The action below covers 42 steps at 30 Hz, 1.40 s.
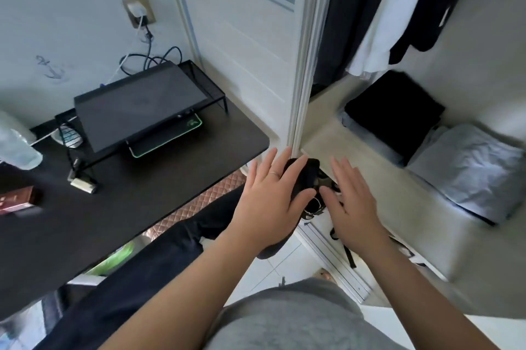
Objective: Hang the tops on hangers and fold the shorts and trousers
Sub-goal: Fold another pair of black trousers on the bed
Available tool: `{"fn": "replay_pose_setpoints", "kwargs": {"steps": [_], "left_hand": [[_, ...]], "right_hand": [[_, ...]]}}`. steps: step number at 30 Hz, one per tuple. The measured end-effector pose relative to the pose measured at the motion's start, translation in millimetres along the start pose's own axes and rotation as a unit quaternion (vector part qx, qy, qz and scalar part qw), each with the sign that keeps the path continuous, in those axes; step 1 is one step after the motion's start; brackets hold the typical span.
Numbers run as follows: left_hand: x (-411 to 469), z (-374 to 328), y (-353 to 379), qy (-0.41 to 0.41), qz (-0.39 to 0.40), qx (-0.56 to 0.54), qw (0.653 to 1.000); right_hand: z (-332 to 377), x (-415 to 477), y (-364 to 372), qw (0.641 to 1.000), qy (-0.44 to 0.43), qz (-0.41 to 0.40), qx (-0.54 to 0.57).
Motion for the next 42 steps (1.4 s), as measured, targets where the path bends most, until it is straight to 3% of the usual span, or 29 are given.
{"fn": "replay_pose_setpoints", "kwargs": {"steps": [5,12,16,21,25,28,32,38,42], "left_hand": [[-75.8,44.4,-20.7,-0.087,-0.036,0.025,0.995],[-173.9,107.0,-25.4,-0.279,-0.149,0.035,0.948],[-232.2,134.9,-10.0,-0.438,-0.197,0.032,0.876],[-279.7,162.5,19.1,-0.616,-0.236,-0.167,0.733],[-297.8,169.0,35.1,-0.578,-0.308,-0.416,0.631],[-309.1,157.4,44.9,-0.552,-0.313,-0.449,0.629],[-330.8,125.7,57.7,-0.524,-0.295,-0.489,0.632],[-353.6,71.5,83.7,-0.522,-0.268,-0.533,0.61],[-361.7,44.3,82.5,-0.507,-0.262,-0.599,0.562]], "right_hand": [[50.4,-29.6,32.9,0.985,-0.049,0.072,0.149],[89.0,-65.6,92.4,0.95,-0.023,0.238,0.203],[94.4,-75.6,132.5,0.927,0.022,0.306,0.218],[109.6,-73.3,163.7,0.889,0.027,0.393,0.234],[123.1,-79.7,181.7,0.867,0.035,0.398,0.298],[126.4,-89.0,181.3,0.876,0.037,0.384,0.288],[122.7,-108.5,156.4,0.852,0.027,0.416,0.317],[115.3,-157.0,127.8,0.834,-0.002,0.467,0.295],[127.0,-181.7,109.2,0.831,-0.032,0.467,0.3]]}}
Point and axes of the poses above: each hand's wrist, its own x-axis towards the middle knuckle, its own y-axis out of the palm, z = x × y, the point moved 1 cm from there along x, towards the middle knuckle, and after that the axes turned 6 degrees about -y, right-handed, at the moved point
